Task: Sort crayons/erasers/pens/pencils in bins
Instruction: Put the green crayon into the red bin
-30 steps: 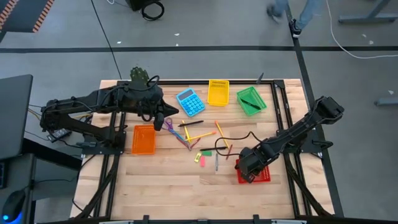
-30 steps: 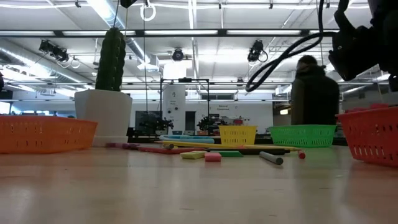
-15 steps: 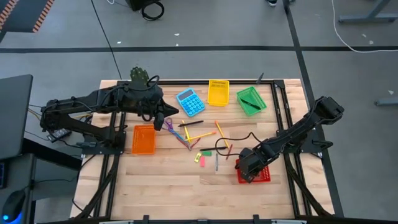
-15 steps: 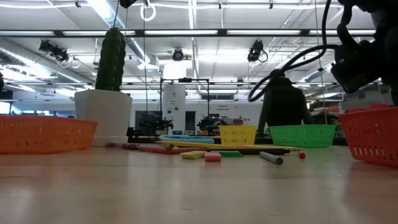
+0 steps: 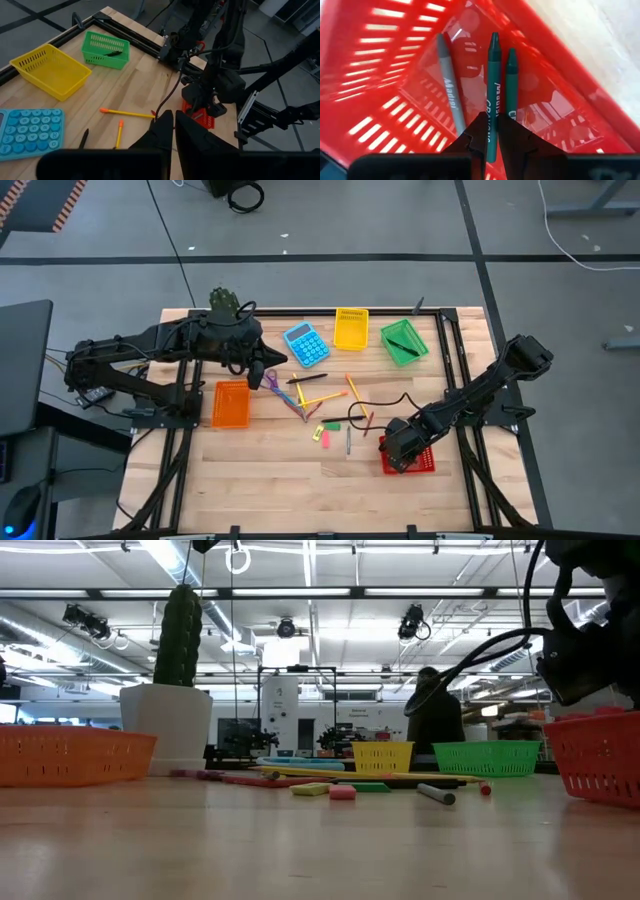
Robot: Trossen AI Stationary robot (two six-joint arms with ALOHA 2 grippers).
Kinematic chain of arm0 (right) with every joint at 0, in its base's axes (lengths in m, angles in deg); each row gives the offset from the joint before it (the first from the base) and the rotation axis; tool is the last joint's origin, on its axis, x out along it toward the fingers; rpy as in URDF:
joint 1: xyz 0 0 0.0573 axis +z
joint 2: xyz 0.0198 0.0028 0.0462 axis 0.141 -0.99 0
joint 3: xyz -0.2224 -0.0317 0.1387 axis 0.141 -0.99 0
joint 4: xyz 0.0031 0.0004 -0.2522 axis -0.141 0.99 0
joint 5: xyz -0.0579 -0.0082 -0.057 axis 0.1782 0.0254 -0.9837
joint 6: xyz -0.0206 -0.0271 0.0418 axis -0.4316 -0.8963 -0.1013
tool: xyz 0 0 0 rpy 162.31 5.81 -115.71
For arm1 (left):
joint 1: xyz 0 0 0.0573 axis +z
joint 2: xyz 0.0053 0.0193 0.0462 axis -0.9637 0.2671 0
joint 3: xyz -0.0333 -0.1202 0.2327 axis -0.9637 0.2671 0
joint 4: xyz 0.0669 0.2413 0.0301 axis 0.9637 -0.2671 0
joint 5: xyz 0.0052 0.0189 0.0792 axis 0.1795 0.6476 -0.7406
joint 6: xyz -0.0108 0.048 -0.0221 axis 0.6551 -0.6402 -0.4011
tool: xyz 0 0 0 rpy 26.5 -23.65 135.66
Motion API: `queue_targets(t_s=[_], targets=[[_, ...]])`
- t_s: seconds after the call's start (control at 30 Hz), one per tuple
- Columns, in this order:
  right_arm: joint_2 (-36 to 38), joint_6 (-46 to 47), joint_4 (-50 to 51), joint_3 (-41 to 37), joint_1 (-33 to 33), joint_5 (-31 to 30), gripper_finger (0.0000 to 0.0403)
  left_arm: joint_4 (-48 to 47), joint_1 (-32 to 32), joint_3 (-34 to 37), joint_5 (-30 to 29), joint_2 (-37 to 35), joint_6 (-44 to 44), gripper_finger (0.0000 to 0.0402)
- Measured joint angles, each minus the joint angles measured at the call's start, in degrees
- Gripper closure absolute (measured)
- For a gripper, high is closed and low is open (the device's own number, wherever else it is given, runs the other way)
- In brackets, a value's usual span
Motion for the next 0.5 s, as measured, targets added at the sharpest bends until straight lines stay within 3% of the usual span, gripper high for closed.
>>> queue_targets(t_s=[0.5], targets=[[0.1,1.0,-2.5,-1.8,0.0,0.1,0.0357,0.0,0.0,0.0,0.0,0.0,0.0,0.0377]])
